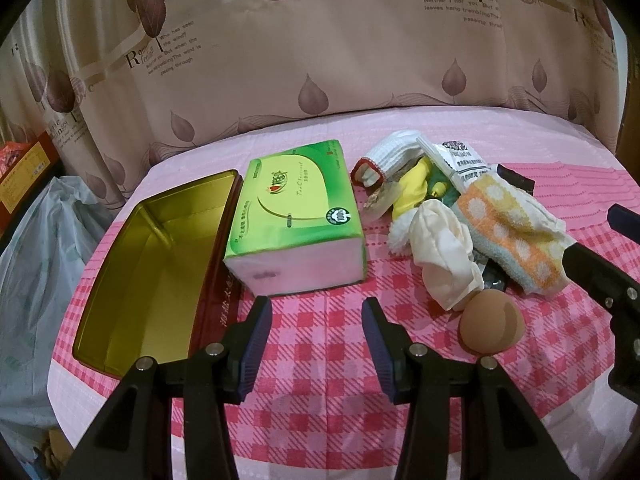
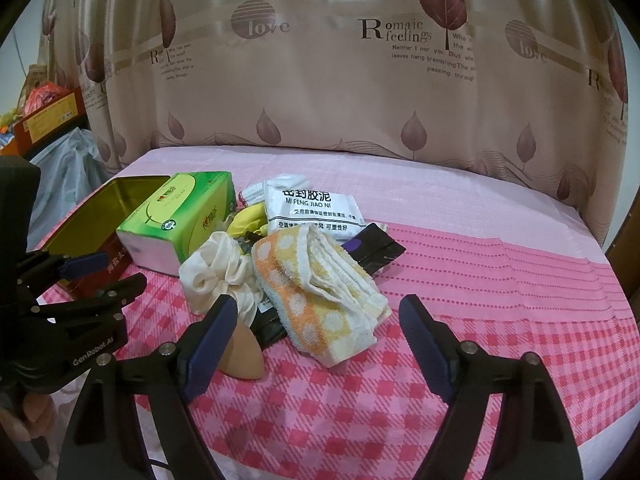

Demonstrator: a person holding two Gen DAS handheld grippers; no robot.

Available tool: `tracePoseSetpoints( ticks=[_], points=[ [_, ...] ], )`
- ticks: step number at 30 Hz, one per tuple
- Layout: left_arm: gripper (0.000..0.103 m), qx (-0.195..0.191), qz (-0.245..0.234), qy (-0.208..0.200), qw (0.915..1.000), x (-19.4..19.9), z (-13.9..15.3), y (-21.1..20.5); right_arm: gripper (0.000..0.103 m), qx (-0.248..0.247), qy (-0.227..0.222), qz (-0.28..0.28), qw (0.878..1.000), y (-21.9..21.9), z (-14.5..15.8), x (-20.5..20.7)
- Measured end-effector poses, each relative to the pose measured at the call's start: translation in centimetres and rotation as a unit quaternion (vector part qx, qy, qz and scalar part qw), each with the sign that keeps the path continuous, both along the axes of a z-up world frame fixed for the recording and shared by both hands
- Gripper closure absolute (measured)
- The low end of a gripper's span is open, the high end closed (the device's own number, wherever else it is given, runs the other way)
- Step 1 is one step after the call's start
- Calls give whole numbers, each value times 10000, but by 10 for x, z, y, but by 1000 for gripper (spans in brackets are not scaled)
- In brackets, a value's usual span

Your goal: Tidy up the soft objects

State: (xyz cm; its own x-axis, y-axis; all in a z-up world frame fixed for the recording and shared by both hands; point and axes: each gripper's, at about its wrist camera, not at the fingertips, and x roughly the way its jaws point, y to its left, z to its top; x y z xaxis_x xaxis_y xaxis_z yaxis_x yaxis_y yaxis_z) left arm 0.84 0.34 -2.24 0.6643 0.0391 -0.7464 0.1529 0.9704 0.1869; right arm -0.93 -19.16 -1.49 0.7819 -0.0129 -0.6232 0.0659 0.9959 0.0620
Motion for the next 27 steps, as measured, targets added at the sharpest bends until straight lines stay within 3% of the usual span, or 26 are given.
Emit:
tracePoseSetpoints(
  ticks=[23,27],
  points=[
    [55,10,51,-3,10000,0,-2,4,28,254,113,142,9995,-11,-13,10],
    [55,-22,97,9,9999,2,-2,8,29,88,194,287,9994,-10,-18,21]
  ],
)
